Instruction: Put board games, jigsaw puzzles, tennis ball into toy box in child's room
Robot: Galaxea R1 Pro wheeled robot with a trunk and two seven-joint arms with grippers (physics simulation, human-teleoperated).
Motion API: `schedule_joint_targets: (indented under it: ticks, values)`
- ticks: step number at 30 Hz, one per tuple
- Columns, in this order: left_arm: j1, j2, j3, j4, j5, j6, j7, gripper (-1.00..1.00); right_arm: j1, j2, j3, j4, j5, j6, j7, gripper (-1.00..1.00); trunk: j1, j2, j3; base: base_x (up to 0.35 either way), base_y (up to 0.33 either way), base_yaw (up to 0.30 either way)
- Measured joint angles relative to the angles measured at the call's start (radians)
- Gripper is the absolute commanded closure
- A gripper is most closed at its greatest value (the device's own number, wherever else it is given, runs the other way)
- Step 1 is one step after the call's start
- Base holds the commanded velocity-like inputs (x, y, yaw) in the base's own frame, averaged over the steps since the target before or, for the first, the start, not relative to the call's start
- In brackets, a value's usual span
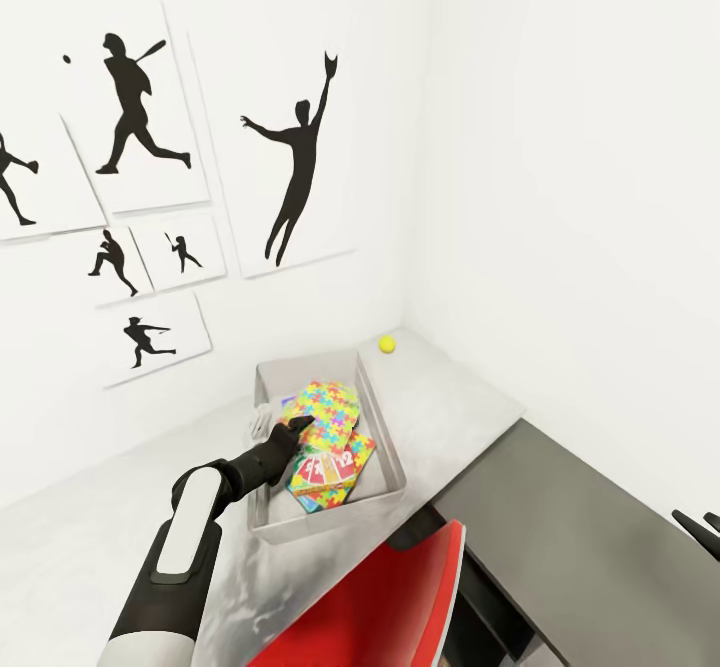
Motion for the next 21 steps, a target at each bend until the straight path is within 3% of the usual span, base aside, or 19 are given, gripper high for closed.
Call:
schedule_joint_targets:
  ticks: [16, 18, 21]
  values:
    - [0.0, 0.0, 0.003, -0.012, 0.001, 0.015, 0.007, -1.0, 0.0, 0.002, 0.0, 0.001, 0.0, -0.002, 0.0, -1.0, 0.0, 0.0, 0.0, 0.0, 0.0, 0.0]
    - [0.0, 0.0, 0.006, -0.02, 0.007, 0.037, 0.007, -1.0, 0.0, 0.002, 0.0, 0.001, 0.0, -0.002, 0.0, -1.0, 0.0, 0.0, 0.0, 0.0, 0.0, 0.0]
    - [0.0, 0.002, 0.024, -0.058, 0.023, 0.133, 0.007, -1.0, 0.0, 0.002, 0.0, 0.001, 0.0, -0.002, 0.0, -1.0, 0.0, 0.0, 0.0, 0.0, 0.0, 0.0]
